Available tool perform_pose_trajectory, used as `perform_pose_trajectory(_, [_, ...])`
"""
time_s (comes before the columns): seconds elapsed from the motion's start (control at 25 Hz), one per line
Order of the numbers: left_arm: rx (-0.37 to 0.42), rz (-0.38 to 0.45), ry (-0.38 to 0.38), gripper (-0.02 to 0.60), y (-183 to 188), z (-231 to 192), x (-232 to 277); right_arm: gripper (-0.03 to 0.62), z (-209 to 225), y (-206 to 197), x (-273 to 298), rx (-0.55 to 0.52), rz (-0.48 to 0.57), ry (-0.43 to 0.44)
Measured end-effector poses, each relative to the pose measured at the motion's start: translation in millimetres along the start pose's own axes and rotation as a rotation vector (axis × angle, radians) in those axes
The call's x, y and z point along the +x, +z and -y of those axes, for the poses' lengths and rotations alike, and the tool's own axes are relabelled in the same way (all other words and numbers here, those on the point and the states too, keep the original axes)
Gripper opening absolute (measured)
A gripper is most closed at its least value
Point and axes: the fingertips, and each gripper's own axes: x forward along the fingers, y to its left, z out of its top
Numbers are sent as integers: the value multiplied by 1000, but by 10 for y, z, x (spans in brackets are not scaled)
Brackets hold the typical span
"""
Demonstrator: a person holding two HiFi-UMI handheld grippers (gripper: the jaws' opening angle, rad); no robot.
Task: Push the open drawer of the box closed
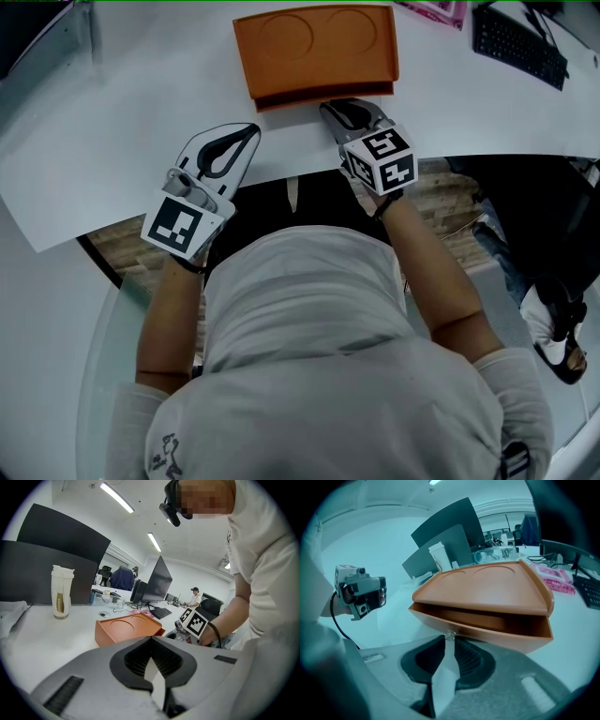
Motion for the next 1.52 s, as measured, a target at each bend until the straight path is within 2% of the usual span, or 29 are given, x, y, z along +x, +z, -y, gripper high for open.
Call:
perform_pose_trajectory(0.92, [-28,-3,18,0,-68,-45,-30,66,114,269,140,5,33,-4])
perform_pose_trajectory(1.04, [-27,0,19,0,-74,-43,-39,77,104,269,150,17,38,-4])
perform_pose_trajectory(1.08, [-26,1,20,0,-78,-38,-41,101,96,265,152,19,39,-2])
perform_pose_trajectory(1.52, [3,21,34,0,-54,249,-95,120,45,184,-164,-8,70,-6])
